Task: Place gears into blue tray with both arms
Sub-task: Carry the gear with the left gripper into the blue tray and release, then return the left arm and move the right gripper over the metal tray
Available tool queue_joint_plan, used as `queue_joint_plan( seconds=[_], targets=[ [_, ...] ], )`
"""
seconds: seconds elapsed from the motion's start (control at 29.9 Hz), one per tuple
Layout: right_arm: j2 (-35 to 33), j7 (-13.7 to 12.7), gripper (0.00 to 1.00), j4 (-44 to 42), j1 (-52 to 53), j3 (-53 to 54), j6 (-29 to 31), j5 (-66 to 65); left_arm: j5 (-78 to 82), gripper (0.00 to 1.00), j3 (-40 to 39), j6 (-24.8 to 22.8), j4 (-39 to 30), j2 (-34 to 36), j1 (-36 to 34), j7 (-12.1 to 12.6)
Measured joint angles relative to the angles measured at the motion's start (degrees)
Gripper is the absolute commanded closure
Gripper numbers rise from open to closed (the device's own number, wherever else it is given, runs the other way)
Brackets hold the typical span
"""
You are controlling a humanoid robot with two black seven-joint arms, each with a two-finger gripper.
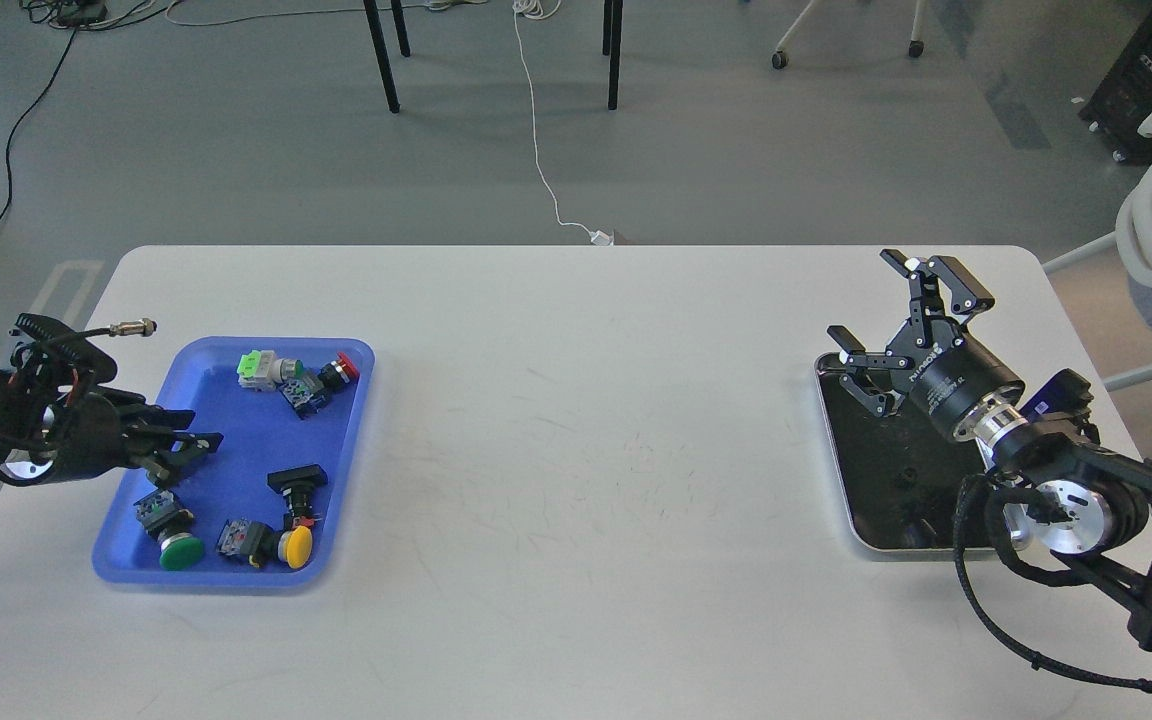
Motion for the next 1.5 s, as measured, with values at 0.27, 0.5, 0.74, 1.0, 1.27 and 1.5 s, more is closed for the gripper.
queue_joint_plan(
  seconds=[0.27, 0.5, 0.74, 1.0, 1.27, 1.5],
  targets=[
    [-0.4, 0.0, 0.01, 0.2, 0.2, 0.0, 0.2, 0.0, -15.4, 0.11, -11.0, 1.3, -4.8, 0.0, -0.7, 0.0],
    [-0.9, 0.0, 0.01, 0.7, 0.8, -0.5, 0.5, -0.4, -51.5, 0.07, -14.5, 0.8, -18.9, -1.7, 0.8, 0.0],
    [-6.2, 0.0, 0.01, 2.9, 4.4, -2.2, 0.8, -11.2, -72.3, 0.02, -21.8, 1.1, -23.6, -11.9, 9.5, 0.0],
    [-17.2, 0.0, 0.01, 8.9, 18.8, -16.6, 3.4, -41.7, -73.5, 0.02, -39.2, 1.0, -23.3, -22.9, 22.9, 0.0],
    [-19.3, 0.0, 0.01, 9.5, 42.9, -43.5, 5.0, -73.7, -75.5, 0.02, -42.3, 0.9, -23.3, -24.5, 25.9, 0.0],
    [-12.1, 0.0, 0.02, 8.9, 50.6, -58.8, 5.7, -83.1, -75.7, 0.02, -42.6, 0.9, -23.3, -24.2, 26.3, 0.0]
  ],
)
